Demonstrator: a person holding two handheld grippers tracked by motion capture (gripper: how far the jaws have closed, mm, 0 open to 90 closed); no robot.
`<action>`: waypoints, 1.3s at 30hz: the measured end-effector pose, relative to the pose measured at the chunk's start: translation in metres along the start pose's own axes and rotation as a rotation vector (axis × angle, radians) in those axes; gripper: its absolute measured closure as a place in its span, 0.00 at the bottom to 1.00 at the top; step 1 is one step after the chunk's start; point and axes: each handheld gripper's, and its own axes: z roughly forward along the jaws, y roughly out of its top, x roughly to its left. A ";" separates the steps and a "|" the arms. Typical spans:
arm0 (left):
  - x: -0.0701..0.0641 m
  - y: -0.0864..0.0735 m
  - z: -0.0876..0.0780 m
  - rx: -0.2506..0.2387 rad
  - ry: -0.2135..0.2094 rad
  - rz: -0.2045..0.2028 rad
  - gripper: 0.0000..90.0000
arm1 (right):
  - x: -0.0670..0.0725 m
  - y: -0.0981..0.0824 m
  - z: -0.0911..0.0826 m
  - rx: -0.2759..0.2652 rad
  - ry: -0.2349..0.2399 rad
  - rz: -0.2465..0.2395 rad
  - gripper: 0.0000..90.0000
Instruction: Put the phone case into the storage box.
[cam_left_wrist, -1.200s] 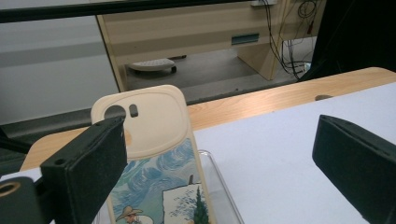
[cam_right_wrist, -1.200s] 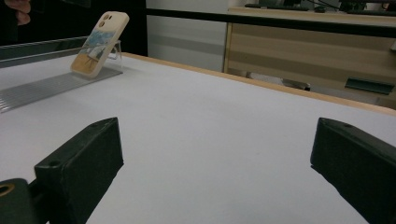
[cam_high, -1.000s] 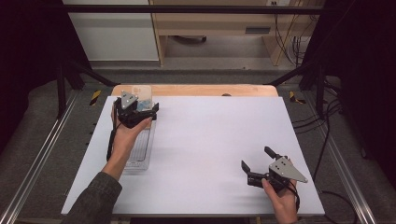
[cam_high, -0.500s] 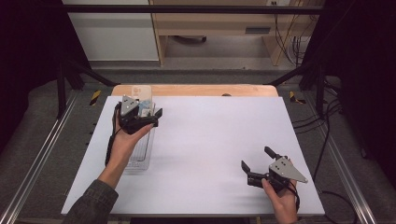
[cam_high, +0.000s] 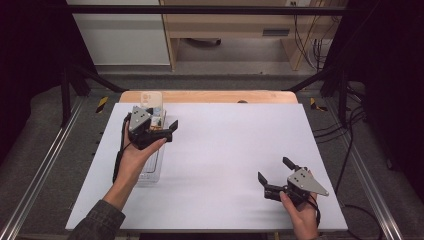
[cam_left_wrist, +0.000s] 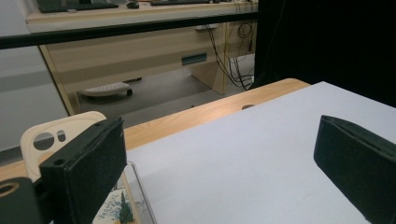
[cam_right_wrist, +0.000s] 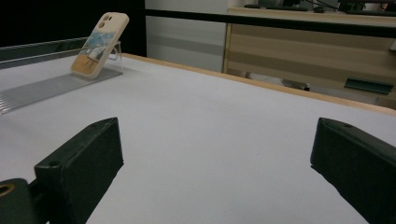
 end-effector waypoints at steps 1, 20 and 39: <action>-0.001 0.000 -0.002 -0.004 -0.002 0.006 0.02 | 0.000 0.000 0.000 0.000 0.000 0.000 0.03; -0.016 0.003 -0.023 -0.045 -0.022 0.080 0.02 | -0.001 0.000 -0.001 0.000 -0.004 -0.003 0.03; -0.025 -0.010 -0.048 -0.058 0.001 0.179 0.03 | 0.000 -0.001 -0.001 0.004 -0.005 -0.007 0.03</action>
